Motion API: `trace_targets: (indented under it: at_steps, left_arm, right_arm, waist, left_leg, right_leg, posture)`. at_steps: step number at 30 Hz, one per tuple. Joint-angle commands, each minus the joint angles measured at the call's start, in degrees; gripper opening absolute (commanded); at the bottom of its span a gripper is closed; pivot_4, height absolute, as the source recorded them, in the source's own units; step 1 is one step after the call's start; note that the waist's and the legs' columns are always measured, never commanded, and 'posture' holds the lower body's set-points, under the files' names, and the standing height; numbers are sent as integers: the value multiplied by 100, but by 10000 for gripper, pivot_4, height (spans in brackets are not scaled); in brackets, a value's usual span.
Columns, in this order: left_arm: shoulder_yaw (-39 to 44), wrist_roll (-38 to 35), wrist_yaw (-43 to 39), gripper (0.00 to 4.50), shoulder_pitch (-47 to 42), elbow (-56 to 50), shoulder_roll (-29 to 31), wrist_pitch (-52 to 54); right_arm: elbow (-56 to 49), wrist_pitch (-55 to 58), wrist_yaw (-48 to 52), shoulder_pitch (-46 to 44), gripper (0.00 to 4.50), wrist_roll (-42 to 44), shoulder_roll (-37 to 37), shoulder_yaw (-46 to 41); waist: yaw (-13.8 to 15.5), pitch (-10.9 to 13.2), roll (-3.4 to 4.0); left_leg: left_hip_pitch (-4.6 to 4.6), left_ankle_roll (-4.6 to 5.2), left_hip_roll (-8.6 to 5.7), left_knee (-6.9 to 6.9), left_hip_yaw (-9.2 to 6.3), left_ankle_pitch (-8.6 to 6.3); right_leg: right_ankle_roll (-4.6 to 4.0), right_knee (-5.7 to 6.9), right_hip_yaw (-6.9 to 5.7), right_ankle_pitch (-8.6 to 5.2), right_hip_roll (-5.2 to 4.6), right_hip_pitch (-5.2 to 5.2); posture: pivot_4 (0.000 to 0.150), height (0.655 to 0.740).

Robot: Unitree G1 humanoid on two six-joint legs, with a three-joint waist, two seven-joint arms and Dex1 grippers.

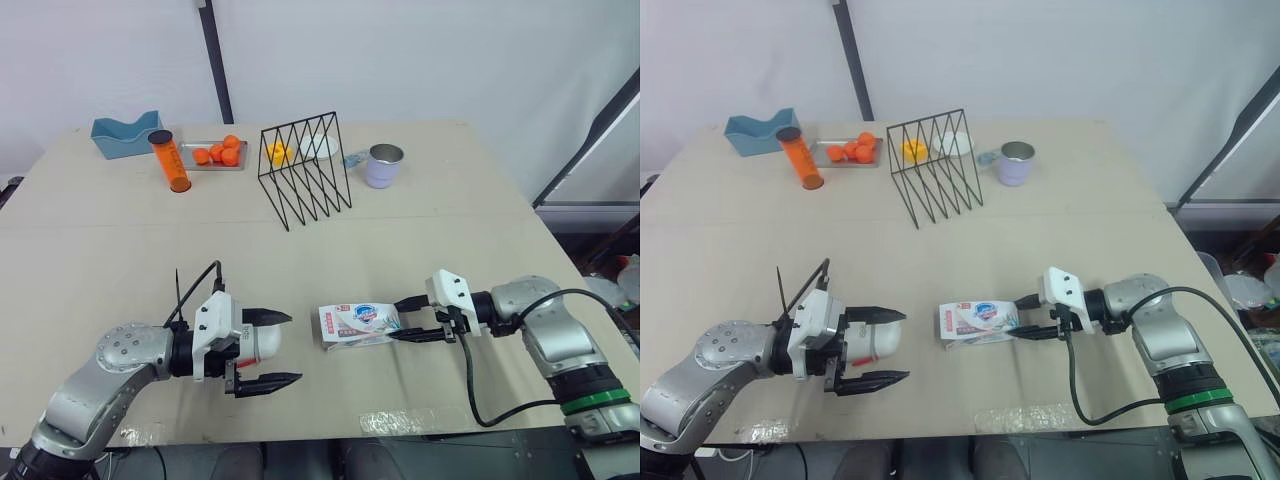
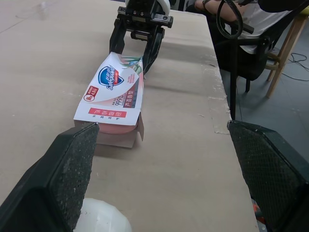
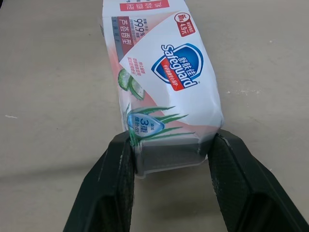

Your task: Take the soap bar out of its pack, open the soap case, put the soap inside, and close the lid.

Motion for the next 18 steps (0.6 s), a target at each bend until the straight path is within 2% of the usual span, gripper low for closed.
trace_targets:
  at_steps: [1, 12, 18]
  left_arm:
    - [-16, 15, -20, 45000, -44, -91, 17, -64]
    - [-4, 21, -49, 45000, -40, -45, 55, -75]
    - [12, 37, -62, 45000, -47, 6, 70, -88]
  right_arm:
    - [-195, -21, -18, 23, 21988, 37, -77, -107]
    - [-747, 711, 311, -359, 21988, 144, -546, -90]
    - [-1113, 1243, 359, -710, 21988, -126, -876, 107]
  waist:
    - [0, 0, 0]
    - [-1, 0, 1]
    - [1, 1, 1]
  left_leg:
    - [0, 0, 0, 0, 0, 0]
    - [0, 0, 0, 0, 0, 0]
    - [-1, 0, 0, 0, 0, 0]
  right_leg:
    - [0, 0, 0, 0, 0, 0]
    - [1, 0, 1, -1, 1, -1]
    - [2, 0, 1, -1, 0, -1]
  posture:
    - [1500, 7400]
    - [1500, 7400]
    - [1500, 7400]
